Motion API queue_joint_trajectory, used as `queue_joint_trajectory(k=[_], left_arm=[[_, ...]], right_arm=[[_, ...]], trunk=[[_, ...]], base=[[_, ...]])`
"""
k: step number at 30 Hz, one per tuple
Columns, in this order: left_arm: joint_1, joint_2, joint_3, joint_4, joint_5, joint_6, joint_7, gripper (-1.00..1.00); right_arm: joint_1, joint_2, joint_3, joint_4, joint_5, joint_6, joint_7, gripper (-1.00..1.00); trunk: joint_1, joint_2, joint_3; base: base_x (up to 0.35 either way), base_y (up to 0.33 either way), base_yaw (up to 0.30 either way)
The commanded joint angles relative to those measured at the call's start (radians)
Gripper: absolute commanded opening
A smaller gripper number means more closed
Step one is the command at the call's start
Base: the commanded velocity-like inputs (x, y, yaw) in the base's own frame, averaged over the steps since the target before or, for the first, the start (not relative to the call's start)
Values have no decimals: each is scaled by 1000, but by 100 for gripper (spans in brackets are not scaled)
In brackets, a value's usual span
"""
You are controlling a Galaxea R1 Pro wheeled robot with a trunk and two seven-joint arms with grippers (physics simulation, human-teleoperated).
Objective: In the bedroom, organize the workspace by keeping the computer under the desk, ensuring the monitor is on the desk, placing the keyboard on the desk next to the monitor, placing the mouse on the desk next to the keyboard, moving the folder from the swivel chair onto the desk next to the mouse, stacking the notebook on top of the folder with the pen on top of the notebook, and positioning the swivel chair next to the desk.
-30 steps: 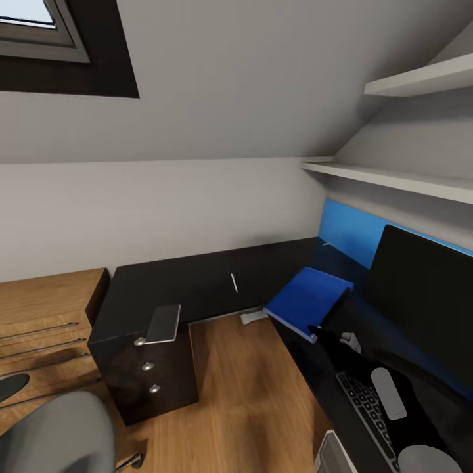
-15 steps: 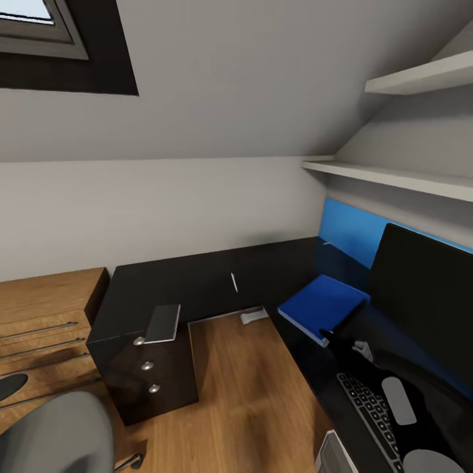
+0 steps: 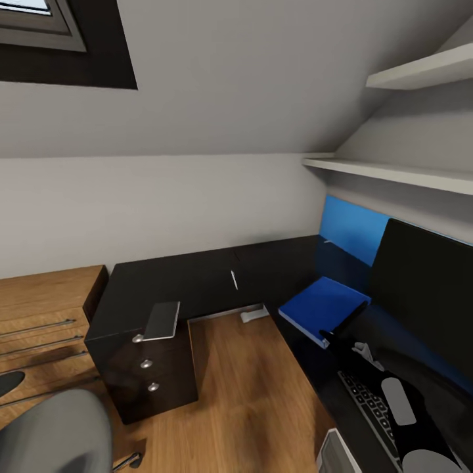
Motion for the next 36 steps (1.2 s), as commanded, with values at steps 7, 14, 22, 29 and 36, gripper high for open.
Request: queue_joint_trajectory(k=[7, 14, 22, 29, 36], left_arm=[[0, -1, 2, -1, 9, 0, -6, 100], [0, -2, 2, -1, 9, 0, -6, 100], [0, -2, 2, -1, 9, 0, -7, 100], [0, -2, 2, -1, 9, 0, -7, 100], [0, -2, 1, -1, 9, 0, -7, 100]], right_arm=[[-1, 0, -1, 0, -2, 7, -2, -100], [-1, 0, 0, 0, -15, 7, -91, -100], [-30, 15, 2, 20, -44, 0, -199, -100], [-152, 17, 3, 105, -45, -4, -254, -100], [-234, 21, 3, 205, -43, -22, -265, -100]], trunk=[[27, -50, -23], [54, -99, -45], [85, -155, -70], [111, -204, -92], [138, -253, -114]], base=[[0, 0, 0], [0, 0, 0], [0, 0, 0], [0, 0, 0], [0, 0, 0]])
